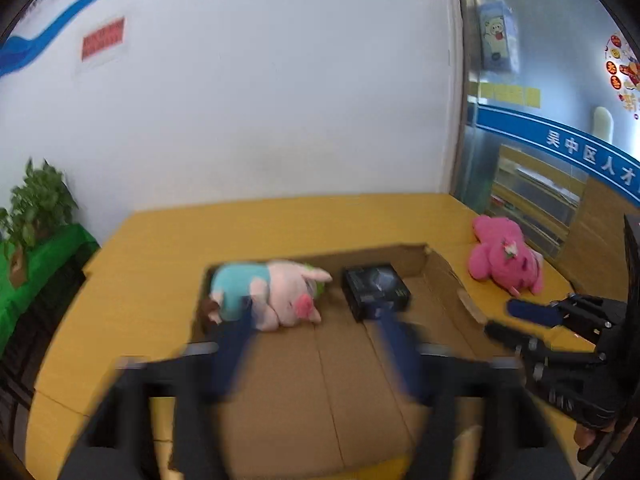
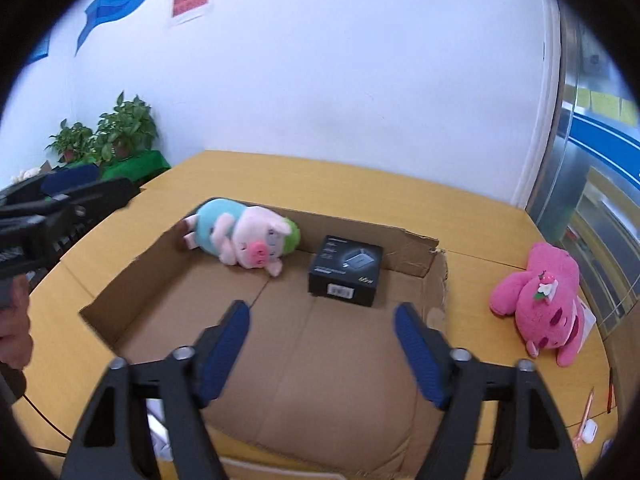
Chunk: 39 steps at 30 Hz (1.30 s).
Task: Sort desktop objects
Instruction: 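Lower the charger box into the cardboard box and open the left gripper, then move the right gripper to the black sunglasses on the table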
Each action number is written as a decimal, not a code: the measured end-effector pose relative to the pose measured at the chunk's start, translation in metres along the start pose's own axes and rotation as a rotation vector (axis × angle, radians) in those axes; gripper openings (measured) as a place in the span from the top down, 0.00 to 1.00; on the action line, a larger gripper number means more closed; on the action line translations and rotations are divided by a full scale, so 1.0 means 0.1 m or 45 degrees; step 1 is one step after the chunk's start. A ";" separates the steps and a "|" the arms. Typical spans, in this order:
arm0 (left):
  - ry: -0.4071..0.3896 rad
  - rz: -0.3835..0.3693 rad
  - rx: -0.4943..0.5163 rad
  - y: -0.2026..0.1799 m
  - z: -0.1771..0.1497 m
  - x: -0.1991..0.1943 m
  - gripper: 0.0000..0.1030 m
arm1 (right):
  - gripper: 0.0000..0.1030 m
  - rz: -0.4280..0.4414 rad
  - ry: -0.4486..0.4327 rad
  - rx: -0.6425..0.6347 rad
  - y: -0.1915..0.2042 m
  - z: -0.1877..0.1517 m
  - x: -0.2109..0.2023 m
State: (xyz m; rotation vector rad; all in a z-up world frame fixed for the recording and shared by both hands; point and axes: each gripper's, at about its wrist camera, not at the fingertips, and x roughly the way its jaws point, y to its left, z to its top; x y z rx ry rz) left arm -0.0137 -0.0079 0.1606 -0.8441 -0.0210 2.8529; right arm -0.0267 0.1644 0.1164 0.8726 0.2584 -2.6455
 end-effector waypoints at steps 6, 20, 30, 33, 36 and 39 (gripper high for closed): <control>0.069 0.008 -0.088 0.01 -0.36 -0.07 0.70 | 0.93 0.001 0.056 0.052 0.22 -0.08 -0.26; -0.073 0.081 -0.228 0.10 -0.63 -0.55 0.08 | 0.22 -0.037 0.052 0.135 0.34 -0.34 -0.39; 0.074 -0.035 -0.150 -0.17 -0.92 -0.44 0.08 | 0.22 -0.199 0.169 0.284 -0.21 -0.85 -0.35; 0.145 -0.134 -0.107 -0.35 -1.08 -0.37 0.08 | 0.22 -0.254 0.279 0.375 -0.50 -1.17 -0.25; 0.206 -0.237 -0.043 -0.61 -1.24 -0.32 0.08 | 0.23 -0.227 0.390 0.460 -0.69 -1.46 -0.11; 0.255 -0.360 -0.010 -0.83 -1.35 -0.30 0.08 | 0.23 -0.192 0.454 0.498 -0.76 -1.59 -0.01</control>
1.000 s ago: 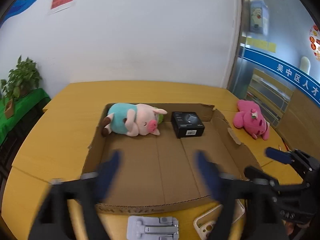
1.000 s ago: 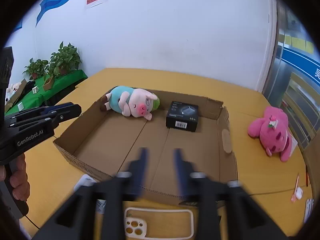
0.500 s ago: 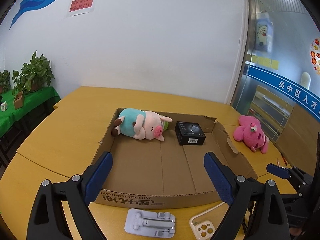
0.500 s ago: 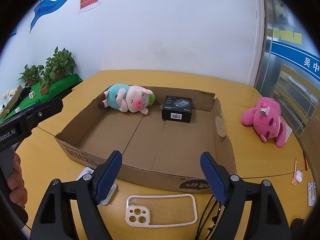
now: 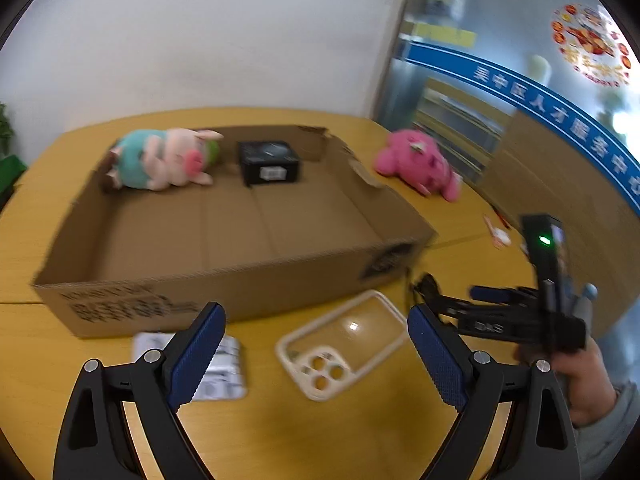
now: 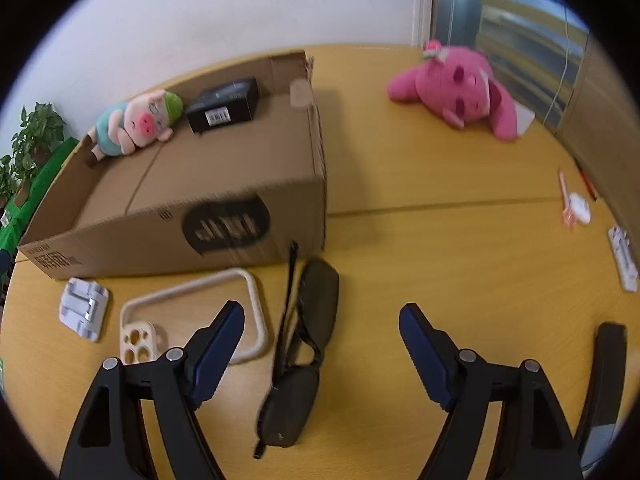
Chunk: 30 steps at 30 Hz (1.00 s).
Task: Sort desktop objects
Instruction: 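Move the right gripper to the black sunglasses on the table, then close the right gripper on the sunglasses frame and lift them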
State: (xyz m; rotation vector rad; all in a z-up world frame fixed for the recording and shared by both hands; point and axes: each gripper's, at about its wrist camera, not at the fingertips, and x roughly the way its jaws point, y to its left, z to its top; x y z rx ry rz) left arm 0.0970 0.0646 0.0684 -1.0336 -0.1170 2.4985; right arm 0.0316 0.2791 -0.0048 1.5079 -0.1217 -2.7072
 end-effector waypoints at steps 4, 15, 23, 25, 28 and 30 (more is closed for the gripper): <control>0.046 -0.095 0.029 -0.18 -0.10 0.06 0.08 | 0.23 0.047 0.043 -0.062 0.11 0.00 0.08; 0.091 -0.126 0.034 -0.28 -0.21 0.13 0.08 | 0.48 0.042 0.151 -0.164 0.10 -0.21 0.29; 0.153 -0.182 0.087 -0.45 -0.30 0.26 0.08 | 0.71 0.079 0.136 -0.081 -0.01 -0.35 0.23; 0.154 -0.190 0.096 -0.47 -0.33 0.26 0.08 | 0.71 0.127 0.139 -0.024 -0.02 -0.39 0.22; 0.175 -0.198 0.102 -0.47 -0.37 0.29 0.08 | 0.71 0.186 0.147 0.041 0.03 -0.48 0.19; 0.192 -0.203 0.102 -0.46 -0.40 0.31 0.08 | 0.71 0.181 0.146 0.059 0.11 -0.55 0.18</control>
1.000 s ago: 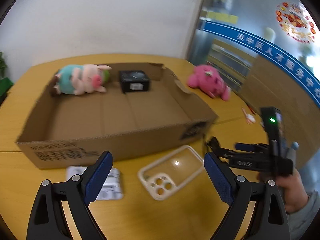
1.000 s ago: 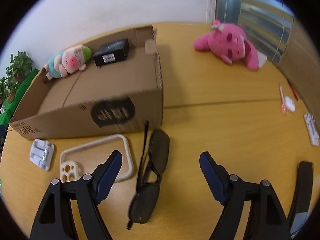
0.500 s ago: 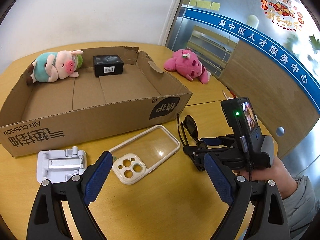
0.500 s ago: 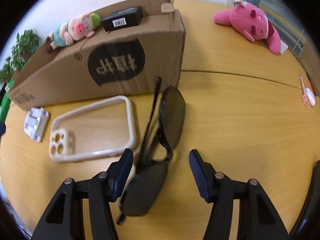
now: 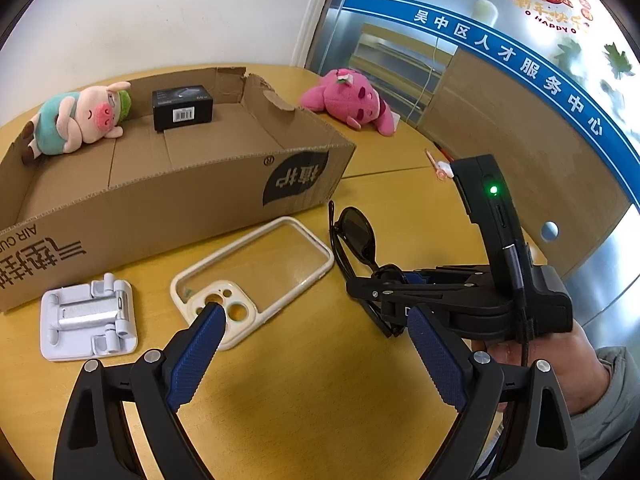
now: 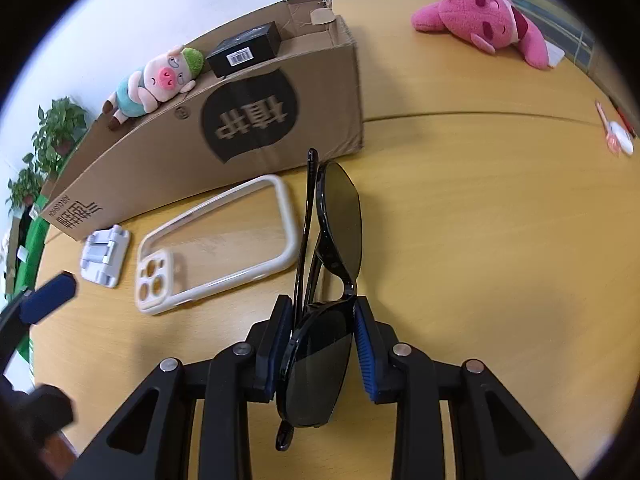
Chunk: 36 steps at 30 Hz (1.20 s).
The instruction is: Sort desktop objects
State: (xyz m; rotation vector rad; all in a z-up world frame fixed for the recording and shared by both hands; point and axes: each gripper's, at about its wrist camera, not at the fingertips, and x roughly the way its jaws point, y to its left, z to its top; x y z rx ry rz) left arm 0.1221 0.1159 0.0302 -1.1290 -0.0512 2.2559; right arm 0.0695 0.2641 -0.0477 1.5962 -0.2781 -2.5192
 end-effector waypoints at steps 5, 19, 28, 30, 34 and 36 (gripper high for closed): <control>0.019 -0.025 -0.043 0.06 -0.06 0.00 0.08 | 0.52 0.028 0.055 -0.014 0.04 0.06 0.07; 0.123 -0.253 0.028 -0.28 -0.12 0.27 0.08 | 0.55 -0.055 0.164 -0.215 0.08 0.50 0.31; 0.258 -0.284 -0.089 -0.27 -0.18 0.77 0.21 | 0.70 -0.039 0.162 -0.117 -0.10 0.47 0.26; 0.256 -0.266 -0.061 -0.32 -0.19 0.77 0.35 | 0.71 -0.028 0.156 -0.090 -0.13 0.45 0.25; 0.304 -0.315 -0.055 -0.38 -0.22 0.80 0.60 | 0.77 -0.002 0.132 -0.055 -0.15 0.44 0.20; 0.312 -0.320 -0.063 -0.40 -0.23 0.79 0.67 | 0.77 0.004 0.129 -0.074 -0.09 0.43 0.20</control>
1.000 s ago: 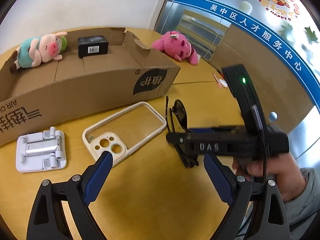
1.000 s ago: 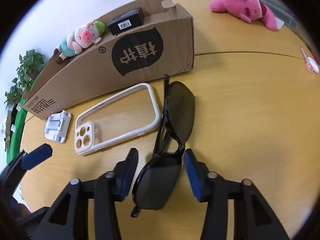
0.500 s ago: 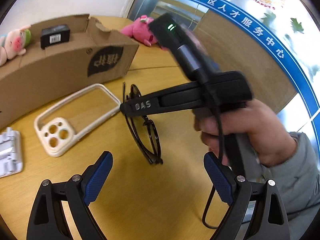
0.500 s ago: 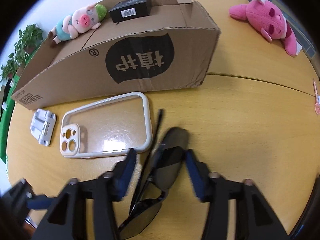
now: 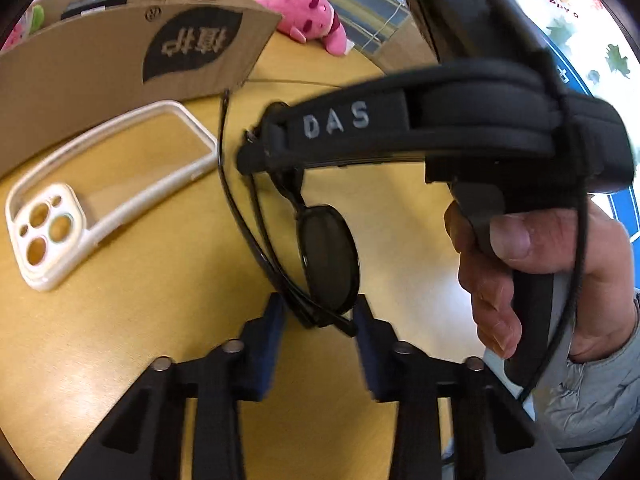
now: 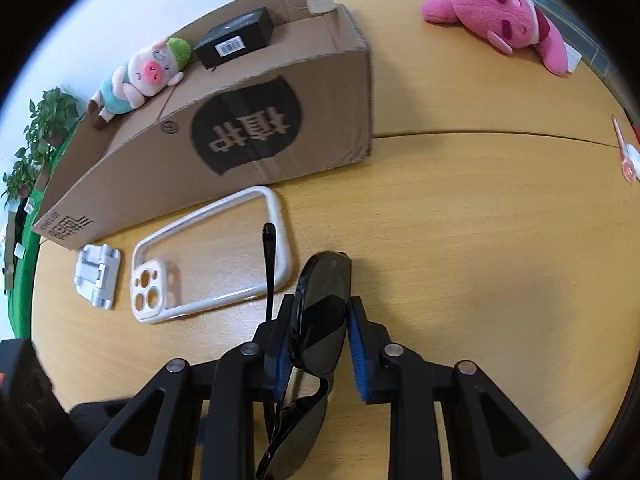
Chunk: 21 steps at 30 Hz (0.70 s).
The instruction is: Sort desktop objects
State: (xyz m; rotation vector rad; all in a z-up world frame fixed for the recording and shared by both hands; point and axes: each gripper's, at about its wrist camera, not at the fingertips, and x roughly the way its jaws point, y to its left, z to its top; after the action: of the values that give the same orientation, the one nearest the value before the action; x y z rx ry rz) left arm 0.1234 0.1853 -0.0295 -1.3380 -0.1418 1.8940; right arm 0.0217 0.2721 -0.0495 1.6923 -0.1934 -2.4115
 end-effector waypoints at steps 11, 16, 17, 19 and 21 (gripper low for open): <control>-0.006 0.072 -0.021 0.01 -0.12 -0.22 0.73 | 0.79 0.068 -0.053 0.063 -0.01 -0.04 -0.12; -0.029 0.141 0.007 -0.02 -0.16 -0.35 0.77 | 0.81 0.119 -0.082 0.071 0.03 -0.03 -0.21; -0.029 0.150 0.012 -0.03 -0.17 -0.38 0.78 | 0.81 0.132 -0.077 0.085 0.01 -0.03 -0.19; -0.031 0.165 0.030 -0.07 -0.19 -0.42 0.82 | 0.77 0.151 -0.038 0.118 -0.04 -0.04 -0.11; -0.019 0.169 0.048 -0.08 -0.20 -0.45 0.91 | 0.72 0.151 -0.009 0.145 -0.07 -0.06 -0.03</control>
State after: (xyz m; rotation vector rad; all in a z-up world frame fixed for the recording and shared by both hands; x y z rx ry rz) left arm 0.1496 0.1541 -0.0004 -1.3369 -0.0254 2.0078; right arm 0.0280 0.2793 -0.0501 1.6678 -0.4269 -2.3610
